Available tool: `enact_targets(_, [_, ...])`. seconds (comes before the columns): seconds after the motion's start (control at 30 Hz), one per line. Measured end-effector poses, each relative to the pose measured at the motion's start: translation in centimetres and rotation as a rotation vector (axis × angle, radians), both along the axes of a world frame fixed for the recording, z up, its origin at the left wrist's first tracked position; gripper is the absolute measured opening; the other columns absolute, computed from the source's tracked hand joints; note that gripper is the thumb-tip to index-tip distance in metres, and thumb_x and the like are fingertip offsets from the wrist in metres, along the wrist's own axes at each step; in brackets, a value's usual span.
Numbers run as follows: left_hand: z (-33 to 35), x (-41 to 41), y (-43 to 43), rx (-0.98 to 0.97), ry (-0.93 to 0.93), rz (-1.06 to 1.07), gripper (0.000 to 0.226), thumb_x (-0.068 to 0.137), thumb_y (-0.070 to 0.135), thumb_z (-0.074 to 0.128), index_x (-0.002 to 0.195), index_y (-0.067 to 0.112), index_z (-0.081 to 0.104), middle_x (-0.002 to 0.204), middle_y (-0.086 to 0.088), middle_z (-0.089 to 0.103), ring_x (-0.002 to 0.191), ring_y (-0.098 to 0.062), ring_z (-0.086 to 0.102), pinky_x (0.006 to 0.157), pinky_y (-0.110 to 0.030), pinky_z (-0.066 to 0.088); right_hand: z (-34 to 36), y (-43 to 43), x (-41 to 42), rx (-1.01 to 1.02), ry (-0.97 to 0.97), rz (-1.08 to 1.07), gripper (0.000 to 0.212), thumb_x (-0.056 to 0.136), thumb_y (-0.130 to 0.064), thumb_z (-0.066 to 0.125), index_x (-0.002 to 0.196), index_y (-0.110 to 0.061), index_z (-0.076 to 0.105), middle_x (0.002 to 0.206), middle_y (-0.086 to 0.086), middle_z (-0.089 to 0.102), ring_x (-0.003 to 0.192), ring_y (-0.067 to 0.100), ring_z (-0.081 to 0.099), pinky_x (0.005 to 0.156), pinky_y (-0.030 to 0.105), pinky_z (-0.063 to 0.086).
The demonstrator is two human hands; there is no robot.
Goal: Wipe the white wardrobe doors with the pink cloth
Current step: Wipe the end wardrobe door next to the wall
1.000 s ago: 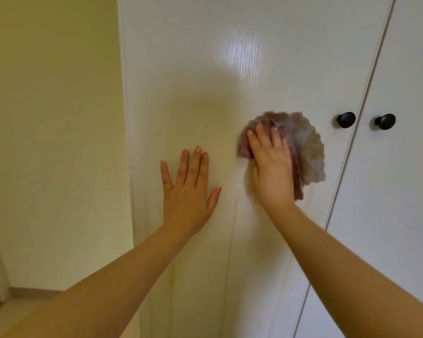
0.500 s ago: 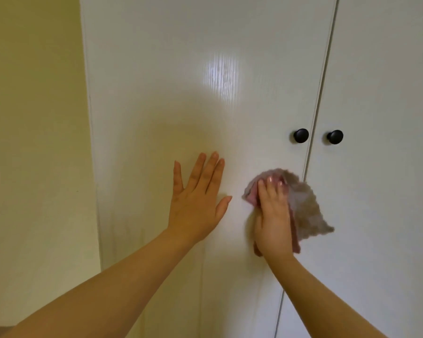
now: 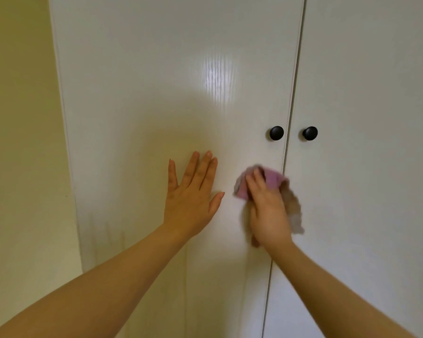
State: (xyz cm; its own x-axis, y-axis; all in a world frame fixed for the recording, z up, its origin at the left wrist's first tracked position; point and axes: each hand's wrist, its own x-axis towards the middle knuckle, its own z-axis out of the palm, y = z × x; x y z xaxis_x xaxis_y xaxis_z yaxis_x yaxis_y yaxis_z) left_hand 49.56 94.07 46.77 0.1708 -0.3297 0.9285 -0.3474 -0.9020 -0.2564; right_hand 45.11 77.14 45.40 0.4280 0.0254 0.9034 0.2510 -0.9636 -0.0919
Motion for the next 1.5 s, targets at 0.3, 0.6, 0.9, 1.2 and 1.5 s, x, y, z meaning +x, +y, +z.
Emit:
enact_targets(0.3, [-4.3, -1.2, -0.6, 0.016, 0.046, 0.003, 0.061, 0.091, 0.042, 0.038, 0.14, 0.007, 0.034, 0.146, -0.01, 0.041, 0.138, -0.026, 0.028, 0.112, -0.056, 0.005, -11.2, -2.1, -1.1, -0.12, 0.108, -0.069, 0.059, 0.075, -0.008, 0.027, 0.133, -0.013, 0.035, 0.143, -0.003, 0.035, 0.124, 0.022, 0.038, 0.106, 0.03, 0.02])
enact_targets(0.6, [-7.0, -1.9, -2.0, 0.058, 0.101, 0.045, 0.061, 0.09, 0.043, 0.037, 0.14, 0.008, 0.033, 0.145, -0.01, 0.043, 0.137, -0.026, 0.028, 0.111, -0.056, 0.005, -5.5, -1.0, 1.0, 0.0, 0.01, -0.087, 0.061, 0.078, -0.003, 0.025, 0.137, -0.001, 0.041, 0.144, 0.008, 0.033, 0.136, 0.022, 0.019, 0.114, 0.035, 0.009])
enact_targets(0.9, [-8.0, -2.0, -1.7, 0.085, 0.131, 0.055, 0.063, 0.09, 0.043, 0.036, 0.142, 0.008, 0.031, 0.147, -0.009, 0.041, 0.138, -0.026, 0.026, 0.111, -0.056, 0.003, -4.2, -1.4, 1.0, 0.0, -0.056, -0.063, 0.059, 0.074, 0.005, 0.035, 0.131, 0.001, 0.049, 0.138, 0.017, 0.046, 0.126, 0.028, 0.039, 0.109, 0.036, 0.019])
enact_targets(1.2, [-10.7, -2.6, -0.2, 0.154, 0.152, 0.077, 0.062, 0.089, 0.043, 0.038, 0.141, 0.009, 0.032, 0.147, -0.006, 0.04, 0.137, -0.025, 0.028, 0.112, -0.056, 0.007, -13.1, -1.7, -0.1, -0.076, 0.051, 0.074, 0.053, 0.081, -0.004, 0.031, 0.133, -0.007, 0.034, 0.135, 0.014, 0.048, 0.119, 0.029, 0.047, 0.096, 0.044, 0.041])
enact_targets(1.5, [-10.4, -2.4, -0.7, 0.152, 0.141, 0.054, 0.062, 0.09, 0.042, 0.039, 0.142, 0.008, 0.033, 0.147, -0.007, 0.04, 0.138, -0.026, 0.028, 0.111, -0.058, 0.009, -16.0, -2.0, -1.6, -0.161, 0.098, 0.03, 0.053, 0.081, -0.004, 0.031, 0.133, -0.005, 0.037, 0.141, 0.011, 0.04, 0.124, 0.025, 0.035, 0.106, 0.033, 0.033])
